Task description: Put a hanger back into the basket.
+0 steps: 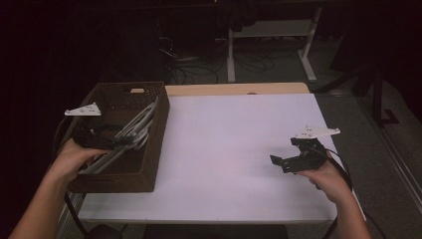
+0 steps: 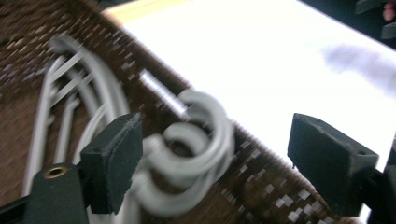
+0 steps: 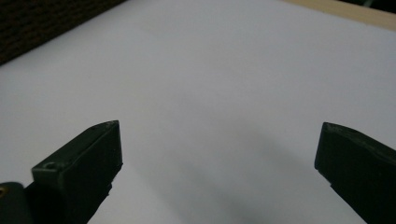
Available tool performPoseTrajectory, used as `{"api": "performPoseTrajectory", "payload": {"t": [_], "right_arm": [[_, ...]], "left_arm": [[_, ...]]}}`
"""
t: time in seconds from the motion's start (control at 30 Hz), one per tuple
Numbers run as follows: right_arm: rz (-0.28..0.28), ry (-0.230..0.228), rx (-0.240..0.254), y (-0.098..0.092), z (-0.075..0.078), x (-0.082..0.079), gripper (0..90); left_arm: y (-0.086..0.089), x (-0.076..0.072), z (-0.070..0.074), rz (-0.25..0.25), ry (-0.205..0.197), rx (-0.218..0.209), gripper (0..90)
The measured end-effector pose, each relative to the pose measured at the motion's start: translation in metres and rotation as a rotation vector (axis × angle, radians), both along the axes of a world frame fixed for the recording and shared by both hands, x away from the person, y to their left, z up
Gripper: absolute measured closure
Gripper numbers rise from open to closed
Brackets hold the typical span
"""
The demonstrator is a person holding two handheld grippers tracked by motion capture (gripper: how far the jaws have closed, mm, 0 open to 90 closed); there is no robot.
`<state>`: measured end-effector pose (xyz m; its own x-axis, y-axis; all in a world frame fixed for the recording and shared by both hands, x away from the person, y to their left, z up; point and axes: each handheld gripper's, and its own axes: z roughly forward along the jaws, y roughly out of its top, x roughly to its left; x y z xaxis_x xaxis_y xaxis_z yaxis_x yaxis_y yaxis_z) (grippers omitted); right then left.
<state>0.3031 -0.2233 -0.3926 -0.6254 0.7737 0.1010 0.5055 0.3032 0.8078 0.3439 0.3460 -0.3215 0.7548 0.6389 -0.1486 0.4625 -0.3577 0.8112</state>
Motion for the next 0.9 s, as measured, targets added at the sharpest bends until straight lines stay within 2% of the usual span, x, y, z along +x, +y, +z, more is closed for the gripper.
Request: {"api": "performPoseTrajectory", "payload": {"t": [0.1, 0.27, 0.47, 0.6, 0.7, 0.9], "right_arm": [[0.022, -0.028, 0.01, 0.005, 0.011, -0.001, 0.7], [0.052, -0.055, 0.041, 0.01, 0.024, -0.002, 0.6], [0.079, -0.078, 0.035, 0.015, 0.038, -0.001, 0.0], [0.082, -0.089, 0.037, 0.016, 0.043, 0.0, 0.0], [0.083, -0.094, 0.038, 0.016, 0.044, 0.0, 0.0], [0.09, -0.097, 0.04, 0.017, 0.045, 0.001, 0.0]], "left_arm": [[-0.014, -0.003, 0.001, -0.024, -0.025, -0.031, 15.4], [-0.036, -0.007, -0.003, -0.055, -0.054, -0.058, 13.3], [-0.053, -0.007, -0.014, -0.079, -0.052, -0.073, 8.2], [-0.06, -0.007, -0.017, -0.101, -0.046, -0.081, 1.2], [-0.062, -0.007, -0.018, -0.106, -0.049, -0.082, 0.0], [-0.063, -0.008, -0.02, -0.108, -0.063, -0.115, 0.0]]}}
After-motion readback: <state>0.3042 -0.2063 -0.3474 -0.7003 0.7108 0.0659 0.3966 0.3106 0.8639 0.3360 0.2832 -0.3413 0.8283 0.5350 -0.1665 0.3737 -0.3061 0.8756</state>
